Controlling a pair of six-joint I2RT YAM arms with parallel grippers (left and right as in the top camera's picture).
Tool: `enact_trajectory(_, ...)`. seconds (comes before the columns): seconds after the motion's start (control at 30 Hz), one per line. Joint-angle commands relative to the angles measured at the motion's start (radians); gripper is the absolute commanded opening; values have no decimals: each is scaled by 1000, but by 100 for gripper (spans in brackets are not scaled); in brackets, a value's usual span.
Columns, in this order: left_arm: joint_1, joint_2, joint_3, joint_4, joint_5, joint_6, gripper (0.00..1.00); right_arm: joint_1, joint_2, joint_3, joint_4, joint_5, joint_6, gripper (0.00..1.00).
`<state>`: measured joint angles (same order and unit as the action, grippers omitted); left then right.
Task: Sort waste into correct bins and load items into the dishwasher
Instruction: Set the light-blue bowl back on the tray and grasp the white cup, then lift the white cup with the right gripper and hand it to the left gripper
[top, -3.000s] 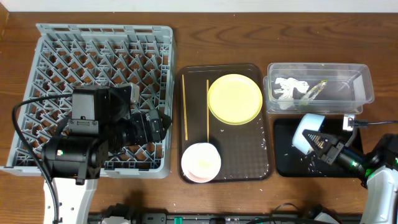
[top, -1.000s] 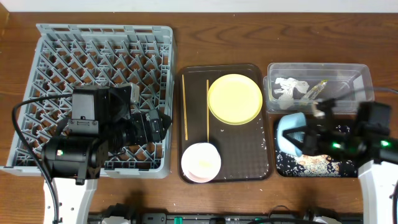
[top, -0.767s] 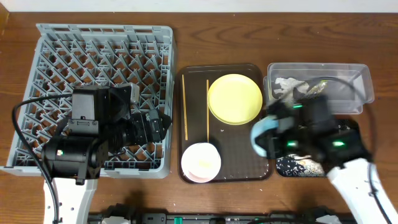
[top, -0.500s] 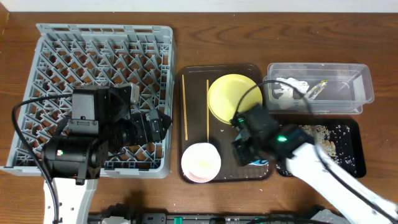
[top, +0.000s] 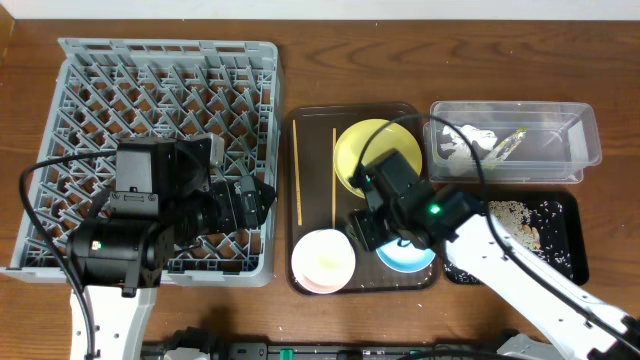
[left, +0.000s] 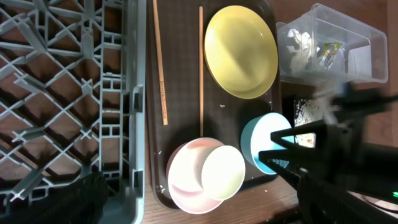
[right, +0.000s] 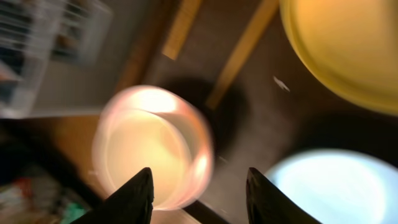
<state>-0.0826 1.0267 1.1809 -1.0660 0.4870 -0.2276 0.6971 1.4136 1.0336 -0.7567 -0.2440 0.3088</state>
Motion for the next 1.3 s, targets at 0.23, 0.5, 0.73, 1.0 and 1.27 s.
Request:
enact_trajectory(0.23,-4,0,27,12,-34,21,98,43,92,-9,17,-119,-21,34)
enact_trajectory(0.5,-3,0,27,12,-80,20,98,63,197,-9,37,-66,9,11)
enact_trajectory(0.73,35,0,27,35,-43,-32,98,18,83,5,34,-84,11,1)
enact_trajectory(1.0,134,14,27,166,490,-33,98,-248,-212,13,139,-379,-19,1)
enact_trajectory(1.27,137,72,27,283,925,-37,98,-364,-229,13,534,-867,55,1)
